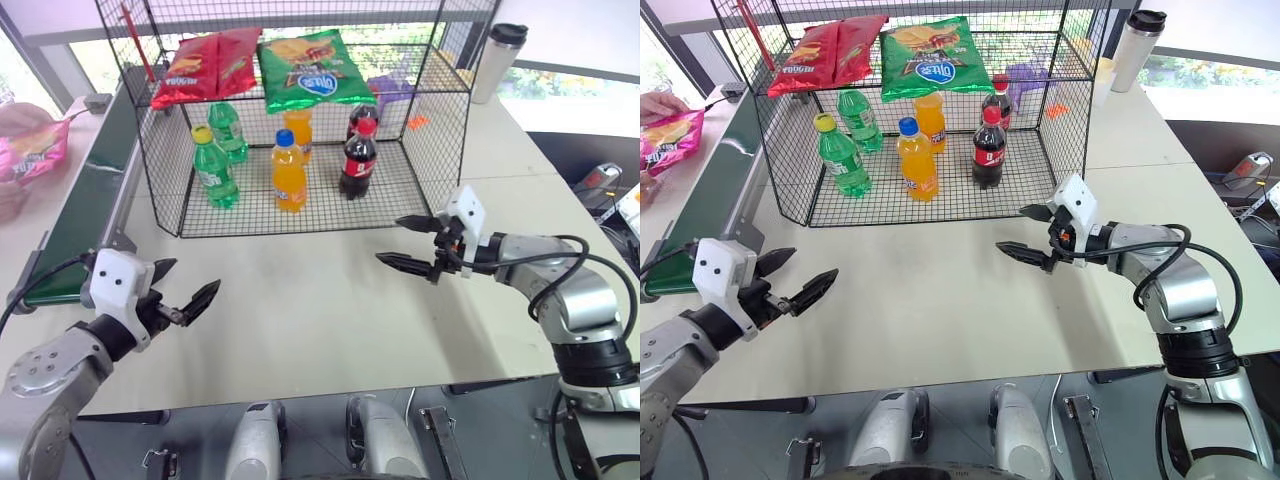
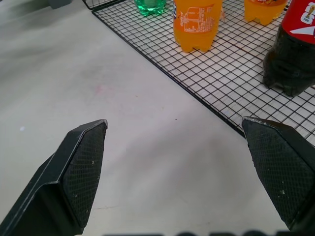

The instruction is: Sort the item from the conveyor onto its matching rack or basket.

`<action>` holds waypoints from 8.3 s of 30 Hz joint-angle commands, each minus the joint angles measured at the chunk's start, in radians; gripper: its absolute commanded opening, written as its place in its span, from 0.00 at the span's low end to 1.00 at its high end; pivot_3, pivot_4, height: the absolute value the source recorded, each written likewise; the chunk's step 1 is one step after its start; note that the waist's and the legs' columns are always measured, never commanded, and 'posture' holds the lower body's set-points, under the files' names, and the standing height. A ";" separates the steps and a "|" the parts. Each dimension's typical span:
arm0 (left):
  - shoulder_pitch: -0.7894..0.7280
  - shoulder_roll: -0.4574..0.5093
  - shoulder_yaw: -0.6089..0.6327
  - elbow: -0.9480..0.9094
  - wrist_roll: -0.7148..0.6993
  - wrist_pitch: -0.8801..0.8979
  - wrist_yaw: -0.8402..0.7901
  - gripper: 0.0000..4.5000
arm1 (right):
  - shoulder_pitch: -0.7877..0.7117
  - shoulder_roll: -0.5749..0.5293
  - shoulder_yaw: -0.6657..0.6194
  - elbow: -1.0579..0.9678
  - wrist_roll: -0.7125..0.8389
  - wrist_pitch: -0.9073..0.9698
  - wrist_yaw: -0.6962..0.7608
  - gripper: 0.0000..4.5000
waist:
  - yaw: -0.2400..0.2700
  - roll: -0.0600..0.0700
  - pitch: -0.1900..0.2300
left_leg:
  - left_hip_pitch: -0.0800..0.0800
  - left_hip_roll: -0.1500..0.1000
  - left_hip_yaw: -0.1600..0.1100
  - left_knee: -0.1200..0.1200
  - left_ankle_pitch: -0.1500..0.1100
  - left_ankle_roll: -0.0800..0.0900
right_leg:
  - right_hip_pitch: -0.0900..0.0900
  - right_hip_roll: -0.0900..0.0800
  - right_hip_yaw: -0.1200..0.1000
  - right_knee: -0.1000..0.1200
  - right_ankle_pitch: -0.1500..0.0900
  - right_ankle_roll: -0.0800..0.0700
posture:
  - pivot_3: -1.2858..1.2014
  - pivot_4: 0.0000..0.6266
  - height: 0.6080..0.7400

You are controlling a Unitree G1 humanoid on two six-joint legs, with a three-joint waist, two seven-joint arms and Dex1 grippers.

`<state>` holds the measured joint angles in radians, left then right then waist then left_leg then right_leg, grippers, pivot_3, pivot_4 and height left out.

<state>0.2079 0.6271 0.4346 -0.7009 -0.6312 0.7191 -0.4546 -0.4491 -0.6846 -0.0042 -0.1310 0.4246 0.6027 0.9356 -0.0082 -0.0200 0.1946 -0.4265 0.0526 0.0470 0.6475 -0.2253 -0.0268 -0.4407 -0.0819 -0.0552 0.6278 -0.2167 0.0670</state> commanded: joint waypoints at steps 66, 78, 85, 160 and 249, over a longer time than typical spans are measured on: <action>-0.051 -0.020 -0.035 0.003 0.058 -0.030 0.069 1.00 | -0.038 0.047 0.016 0.042 -0.038 -0.056 -0.031 0.99 | 0.000 0.000 0.000 | 0.000 0.000 0.000 0.000 0.000 0.000 | 0.000 0.000 0.000 0.000 0.000 0.000 | 0.52 0.24 1.00; -0.025 0.193 0.162 -0.063 0.178 -0.016 0.108 1.00 | -0.136 0.062 -0.032 -0.002 0.139 0.145 0.027 0.99 | -0.008 -0.003 0.001 | 0.000 0.000 0.000 0.000 0.000 0.000 | 0.000 0.001 0.000 0.001 0.000 0.000 | 0.52 0.24 1.00; 0.198 0.495 0.209 0.154 0.780 -0.405 0.074 1.00 | -0.292 0.115 -0.005 -0.083 0.262 0.258 0.030 0.99 | -0.002 0.003 0.001 | 0.000 0.001 0.002 -0.004 0.000 -0.001 | -0.004 0.000 0.000 -0.002 0.001 -0.002 | 0.52 0.24 1.00; -0.567 0.628 0.602 0.295 -0.114 0.486 -0.861 0.01 | -0.397 0.061 -0.117 0.122 0.366 0.207 0.146 1.00 | -0.006 0.001 0.001 | 0.000 0.002 0.003 -0.001 0.000 0.000 | -0.002 0.000 -0.001 0.002 0.002 0.001 | 0.52 0.24 1.00; -0.735 0.168 0.002 0.440 -0.369 0.090 -0.389 0.98 | -0.576 -0.038 0.152 0.298 -0.579 -0.724 -0.492 0.00 | -0.005 0.000 0.001 | -0.001 0.001 0.004 0.001 0.000 0.000 | -0.003 0.000 0.001 0.003 0.003 0.006 | 0.52 0.24 1.00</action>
<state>-0.5284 0.7859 0.3947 -0.2195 -0.9739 0.8158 -0.8629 -0.9736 -0.7225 0.1127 0.1115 -0.0071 -0.0088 0.5200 -0.0134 -0.0201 0.1955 -0.4275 0.0536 0.0511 0.6482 -0.2249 -0.0268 -0.4433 -0.0817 -0.0546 0.6305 -0.2134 0.0726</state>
